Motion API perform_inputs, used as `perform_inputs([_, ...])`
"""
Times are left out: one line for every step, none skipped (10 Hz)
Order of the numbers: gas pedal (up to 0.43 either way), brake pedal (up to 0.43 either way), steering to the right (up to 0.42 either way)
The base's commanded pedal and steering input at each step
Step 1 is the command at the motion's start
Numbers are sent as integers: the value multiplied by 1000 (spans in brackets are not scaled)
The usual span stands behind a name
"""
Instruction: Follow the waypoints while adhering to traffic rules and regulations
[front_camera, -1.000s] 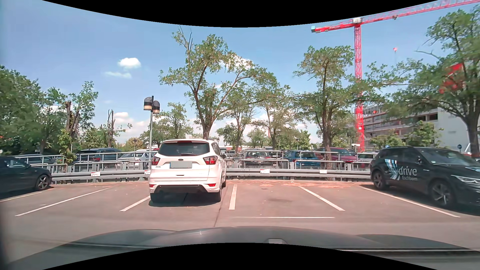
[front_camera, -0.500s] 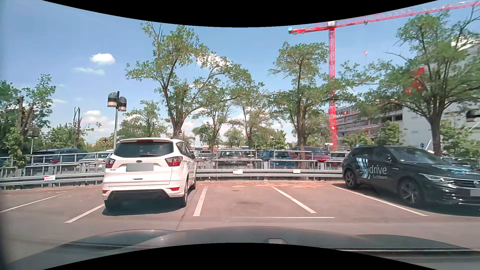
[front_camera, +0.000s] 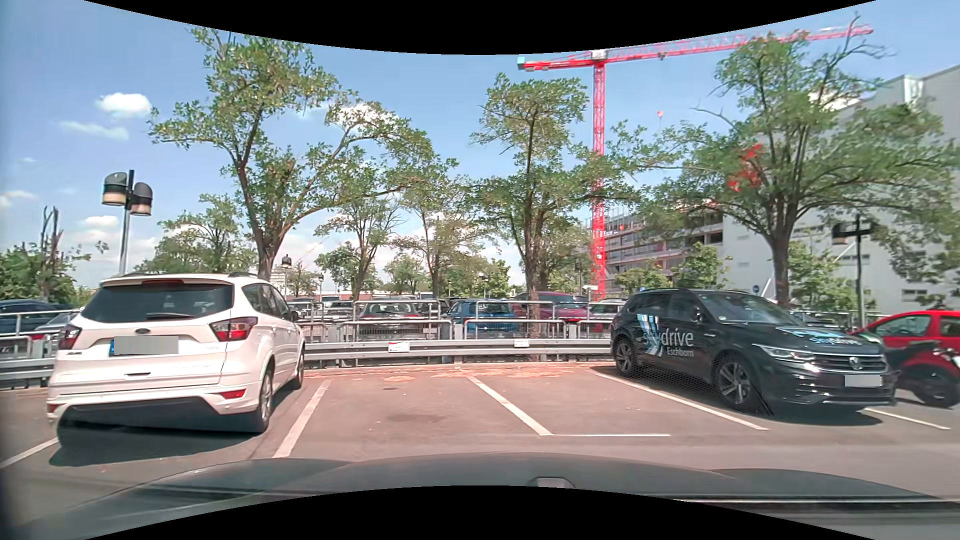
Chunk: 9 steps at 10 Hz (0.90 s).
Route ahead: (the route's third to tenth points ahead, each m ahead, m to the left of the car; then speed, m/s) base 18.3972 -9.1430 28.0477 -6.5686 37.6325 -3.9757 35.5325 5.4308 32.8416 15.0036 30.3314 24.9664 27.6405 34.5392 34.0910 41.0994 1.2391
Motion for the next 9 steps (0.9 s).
perform_inputs([59, 0, 963])
perform_inputs([59, 0, 963])
perform_inputs([59, 0, 962])
perform_inputs([59, 0, 962])
perform_inputs([59, 0, 962])
perform_inputs([59, 0, 960])
perform_inputs([59, 0, 958])
perform_inputs([59, 0, 956])
perform_inputs([59, 0, 954])
